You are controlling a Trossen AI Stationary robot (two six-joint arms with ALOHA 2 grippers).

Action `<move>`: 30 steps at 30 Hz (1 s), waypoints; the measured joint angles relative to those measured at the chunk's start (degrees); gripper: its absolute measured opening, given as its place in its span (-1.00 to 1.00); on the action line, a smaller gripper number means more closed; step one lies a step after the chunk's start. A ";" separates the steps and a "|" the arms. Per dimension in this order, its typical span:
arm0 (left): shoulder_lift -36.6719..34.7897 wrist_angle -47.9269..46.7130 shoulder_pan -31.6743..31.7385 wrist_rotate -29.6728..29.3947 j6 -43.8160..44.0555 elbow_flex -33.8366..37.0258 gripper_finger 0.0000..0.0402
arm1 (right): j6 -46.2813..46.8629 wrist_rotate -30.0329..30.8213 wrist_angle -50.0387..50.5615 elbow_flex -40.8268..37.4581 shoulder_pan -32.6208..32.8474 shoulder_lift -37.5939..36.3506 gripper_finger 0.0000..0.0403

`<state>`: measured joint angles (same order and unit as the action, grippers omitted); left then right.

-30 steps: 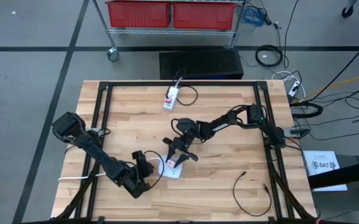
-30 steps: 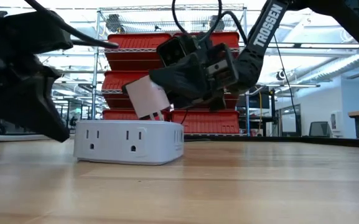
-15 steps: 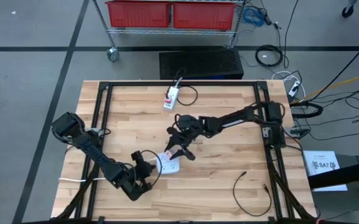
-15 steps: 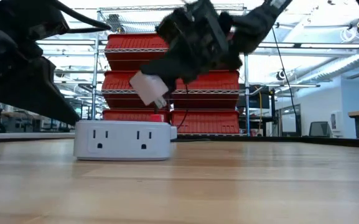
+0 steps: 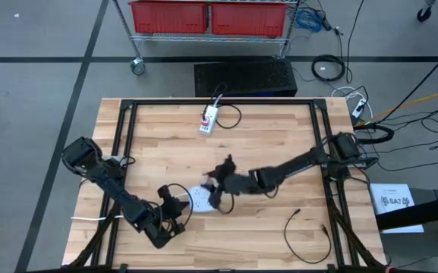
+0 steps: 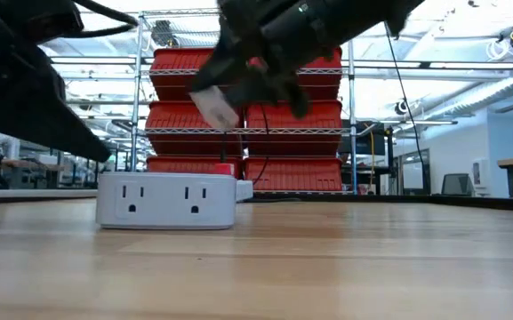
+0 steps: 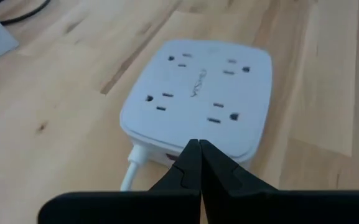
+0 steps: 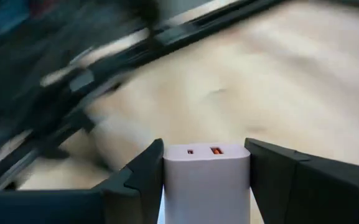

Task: Insert USB
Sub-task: Insert the light pink charger adapter into the bottom white outlet extension

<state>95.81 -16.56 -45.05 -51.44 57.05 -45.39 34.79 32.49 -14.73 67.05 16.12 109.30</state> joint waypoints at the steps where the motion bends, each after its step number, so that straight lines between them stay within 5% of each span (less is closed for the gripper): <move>1: -0.01 -0.04 -0.24 -1.10 1.05 0.00 -1.00 | 3.42 5.92 -0.23 0.00 1.46 0.59 -0.19; 4: -0.02 0.35 -1.07 -3.58 3.69 0.65 -1.00 | 11.32 17.87 -1.36 0.00 5.46 2.50 -0.19; 10: -0.02 1.05 -3.90 -1.30 11.45 4.27 -1.00 | 22.17 25.85 -0.27 4.38 8.36 8.70 -0.19; 14: 0.66 3.42 -4.97 -0.93 13.49 6.08 -1.00 | 21.38 26.55 5.27 12.75 8.72 12.83 -0.19; 19: 3.50 20.37 -3.19 -0.77 6.94 9.86 -1.00 | 22.40 28.73 18.38 20.77 8.26 15.11 -0.19; 30: 14.08 46.34 4.77 2.53 -9.68 10.03 -1.00 | 34.89 31.04 39.07 22.47 9.49 13.89 -0.19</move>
<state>109.89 29.78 -40.28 -48.92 47.36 -35.35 69.68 63.53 24.34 89.52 25.61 123.20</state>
